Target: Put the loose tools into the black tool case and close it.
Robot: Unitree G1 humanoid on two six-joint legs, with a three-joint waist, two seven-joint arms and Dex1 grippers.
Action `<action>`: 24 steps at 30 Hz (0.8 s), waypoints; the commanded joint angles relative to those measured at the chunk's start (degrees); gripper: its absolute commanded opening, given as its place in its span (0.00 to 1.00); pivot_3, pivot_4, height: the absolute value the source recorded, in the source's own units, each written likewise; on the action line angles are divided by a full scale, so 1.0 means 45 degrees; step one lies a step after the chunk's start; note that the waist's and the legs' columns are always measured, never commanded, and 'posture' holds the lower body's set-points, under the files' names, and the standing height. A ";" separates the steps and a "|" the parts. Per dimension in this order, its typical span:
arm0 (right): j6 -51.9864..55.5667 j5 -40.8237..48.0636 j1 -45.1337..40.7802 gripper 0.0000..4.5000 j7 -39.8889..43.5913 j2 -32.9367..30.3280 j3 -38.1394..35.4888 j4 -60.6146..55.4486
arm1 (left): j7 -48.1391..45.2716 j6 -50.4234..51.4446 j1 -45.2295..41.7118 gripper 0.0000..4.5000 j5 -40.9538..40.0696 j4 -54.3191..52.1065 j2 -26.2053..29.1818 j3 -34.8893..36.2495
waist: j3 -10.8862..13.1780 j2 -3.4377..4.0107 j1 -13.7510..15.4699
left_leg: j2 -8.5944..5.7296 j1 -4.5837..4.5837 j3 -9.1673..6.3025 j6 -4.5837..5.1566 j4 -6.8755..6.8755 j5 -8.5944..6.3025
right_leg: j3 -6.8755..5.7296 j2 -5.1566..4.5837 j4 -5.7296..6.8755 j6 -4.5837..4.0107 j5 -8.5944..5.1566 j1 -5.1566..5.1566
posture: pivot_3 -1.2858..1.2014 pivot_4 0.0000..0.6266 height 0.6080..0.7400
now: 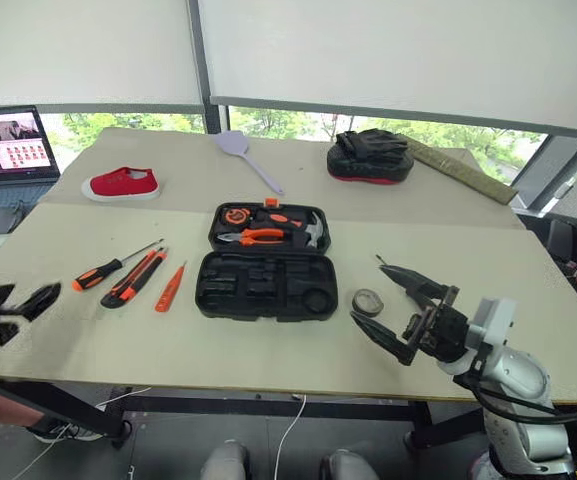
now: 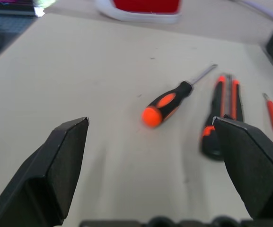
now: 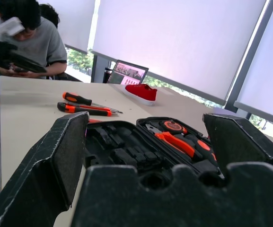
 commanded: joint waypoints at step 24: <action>-0.0323 0.0012 0.0237 1.00 0.0169 -0.0667 -0.0582 -0.0665 | -0.2275 -0.2785 -0.8928 0.22 0.6076 1.1773 -0.0302 -0.5846 | -0.0002 -0.0027 -0.0216 | 0.0013 -0.0032 -0.0006 0.0073 0.0012 0.0052 | 0.0022 0.0076 0.0035 0.0037 0.0038 0.0035 | 0.52 0.24 1.00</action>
